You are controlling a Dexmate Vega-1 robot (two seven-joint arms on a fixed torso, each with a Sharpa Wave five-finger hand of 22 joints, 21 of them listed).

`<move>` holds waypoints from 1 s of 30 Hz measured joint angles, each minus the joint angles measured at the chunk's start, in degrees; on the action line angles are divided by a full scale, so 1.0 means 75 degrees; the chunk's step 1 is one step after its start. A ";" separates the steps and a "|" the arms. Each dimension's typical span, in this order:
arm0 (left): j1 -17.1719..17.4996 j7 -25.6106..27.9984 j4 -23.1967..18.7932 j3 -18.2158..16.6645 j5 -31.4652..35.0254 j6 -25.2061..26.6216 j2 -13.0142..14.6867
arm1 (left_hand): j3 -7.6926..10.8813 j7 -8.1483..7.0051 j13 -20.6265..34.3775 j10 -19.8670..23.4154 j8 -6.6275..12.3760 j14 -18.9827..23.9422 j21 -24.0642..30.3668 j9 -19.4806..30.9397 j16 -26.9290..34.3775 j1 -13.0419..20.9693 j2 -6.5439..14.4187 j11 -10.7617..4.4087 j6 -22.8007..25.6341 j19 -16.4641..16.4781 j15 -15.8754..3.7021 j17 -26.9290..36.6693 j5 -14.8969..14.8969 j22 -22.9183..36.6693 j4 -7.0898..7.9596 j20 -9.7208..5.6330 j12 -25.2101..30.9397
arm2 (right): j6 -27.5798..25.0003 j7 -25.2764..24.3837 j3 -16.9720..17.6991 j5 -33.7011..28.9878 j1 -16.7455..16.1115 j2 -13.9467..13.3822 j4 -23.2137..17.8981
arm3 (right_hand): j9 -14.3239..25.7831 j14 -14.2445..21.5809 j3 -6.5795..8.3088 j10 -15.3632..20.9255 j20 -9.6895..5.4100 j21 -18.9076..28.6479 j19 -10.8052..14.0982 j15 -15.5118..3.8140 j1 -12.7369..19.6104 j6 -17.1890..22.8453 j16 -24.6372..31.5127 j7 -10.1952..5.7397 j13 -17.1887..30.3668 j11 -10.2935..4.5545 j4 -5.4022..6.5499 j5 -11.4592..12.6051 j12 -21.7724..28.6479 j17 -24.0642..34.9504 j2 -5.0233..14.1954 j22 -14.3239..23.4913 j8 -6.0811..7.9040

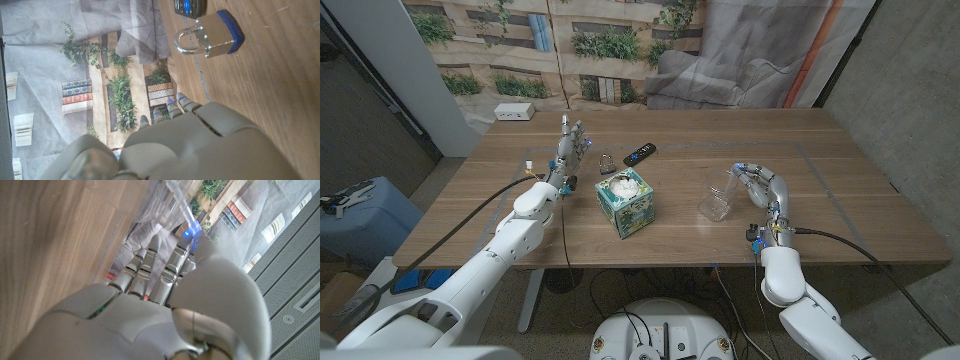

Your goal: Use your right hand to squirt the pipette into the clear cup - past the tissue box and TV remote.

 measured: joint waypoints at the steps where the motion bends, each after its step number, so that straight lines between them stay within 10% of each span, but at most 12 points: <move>1: 0.0000 0.0000 0.0000 0.0000 0.0000 0.0000 -0.0001 | 0.0000 0.0000 0.0000 0.0000 0.0000 0.0000 0.0000 0.0000 0.0000 0.0000 0.0000 0.0000 0.0000 0.0000 0.0000 0.0000 0.0000 0.0000 0.0000 0.0000 0.0000 | 0.0014 -0.0014 -0.0013 -0.0005 0.0020 0.0024 0.0021 | 0.0000 0.0000 0.0000 0.0000 0.0000 0.0000 0.0000 0.0000 0.0000 0.0000 0.0000 0.0000 0.0000 0.0000 0.0000 0.0000 0.0000 0.0000 0.0000 0.0000 0.0000; 30: -0.0002 0.0002 0.0001 0.0000 0.0000 0.0005 -0.0001 | 0.0000 0.0000 0.0000 0.0000 0.0000 0.0000 0.0000 0.0000 0.0000 0.0000 0.0000 0.0000 0.0000 0.0000 0.0000 0.0000 0.0000 0.0000 0.0000 0.0000 0.0000 | 0.0021 0.0174 -0.0081 0.0100 0.0159 -0.0022 0.0085 | 0.0004 -0.0292 -0.0129 -0.0376 0.0000 0.0000 -0.0061 0.0042 -0.0207 -0.0374 -0.0357 -0.0142 -0.0142 -0.0013 0.0191 -0.0059 -0.0314 -0.0131 -0.0120 0.0000 -0.0155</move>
